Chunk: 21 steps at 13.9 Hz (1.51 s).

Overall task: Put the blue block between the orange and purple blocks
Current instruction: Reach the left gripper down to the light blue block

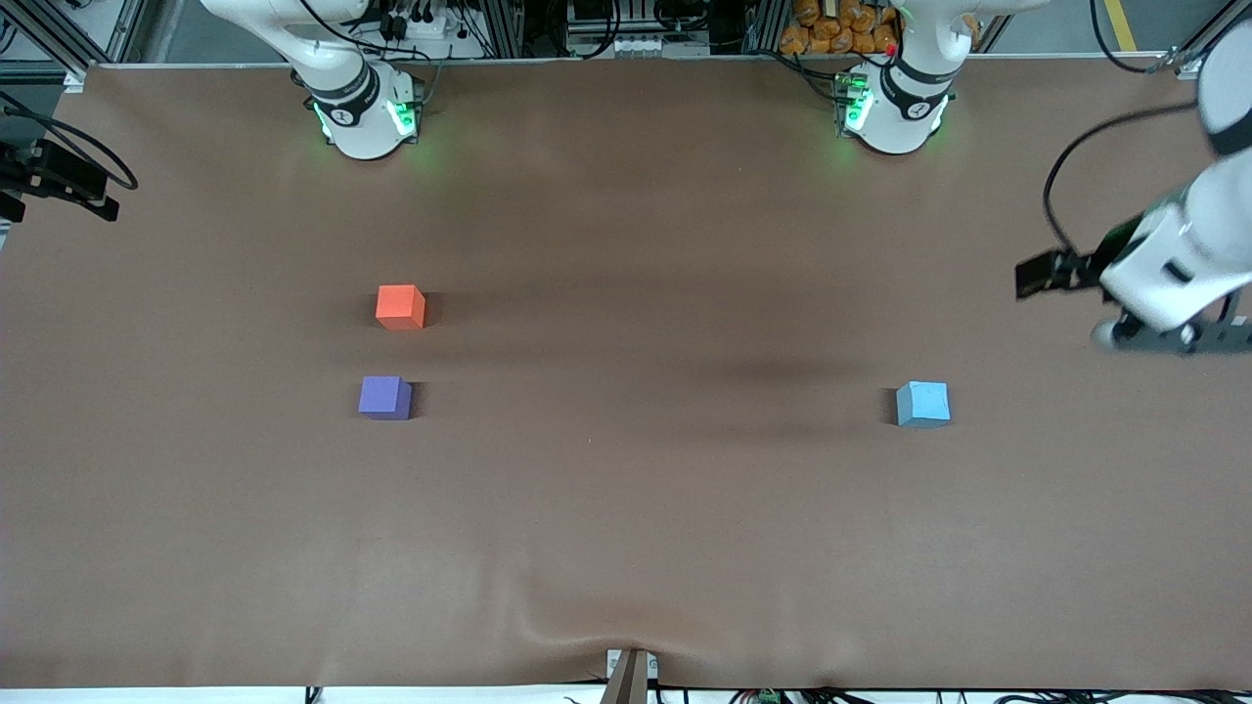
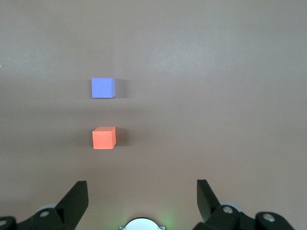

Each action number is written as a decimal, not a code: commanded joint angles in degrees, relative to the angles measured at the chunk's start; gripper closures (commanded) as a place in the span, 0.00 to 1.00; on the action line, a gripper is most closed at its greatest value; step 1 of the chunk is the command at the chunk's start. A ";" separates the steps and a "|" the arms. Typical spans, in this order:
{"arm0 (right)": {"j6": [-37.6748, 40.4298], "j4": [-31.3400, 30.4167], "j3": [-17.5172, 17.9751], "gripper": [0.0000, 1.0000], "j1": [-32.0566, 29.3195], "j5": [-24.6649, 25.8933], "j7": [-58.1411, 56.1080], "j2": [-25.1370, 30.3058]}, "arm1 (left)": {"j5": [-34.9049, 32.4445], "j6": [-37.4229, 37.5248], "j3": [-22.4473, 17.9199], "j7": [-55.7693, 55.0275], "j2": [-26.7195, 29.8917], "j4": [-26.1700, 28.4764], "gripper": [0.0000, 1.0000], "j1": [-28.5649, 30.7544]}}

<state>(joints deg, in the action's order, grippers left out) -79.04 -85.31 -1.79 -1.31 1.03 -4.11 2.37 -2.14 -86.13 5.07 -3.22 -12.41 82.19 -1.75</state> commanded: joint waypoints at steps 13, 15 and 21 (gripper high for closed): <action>0.55 -0.74 -0.50 0.00 0.08 -1.82 -0.64 0.97 | 0.38 -33.37 -0.06 -0.73 -8.95 24.40 0.00 -0.10; 0.64 -0.83 -0.50 0.00 -0.01 -1.82 -0.64 0.97 | 0.38 -38.48 -0.06 -1.26 -9.12 28.63 0.00 -0.01; 0.64 -0.83 -0.50 0.00 -0.01 -1.82 -0.55 0.97 | 0.12 -45.61 -0.59 -1.17 -15.26 29.61 0.00 1.39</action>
<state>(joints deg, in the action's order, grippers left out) -78.60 -85.35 -1.97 -1.31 0.25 -4.11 2.37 -2.14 -128.85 4.51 -3.74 -25.57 111.88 -1.24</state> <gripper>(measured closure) 0.000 0.000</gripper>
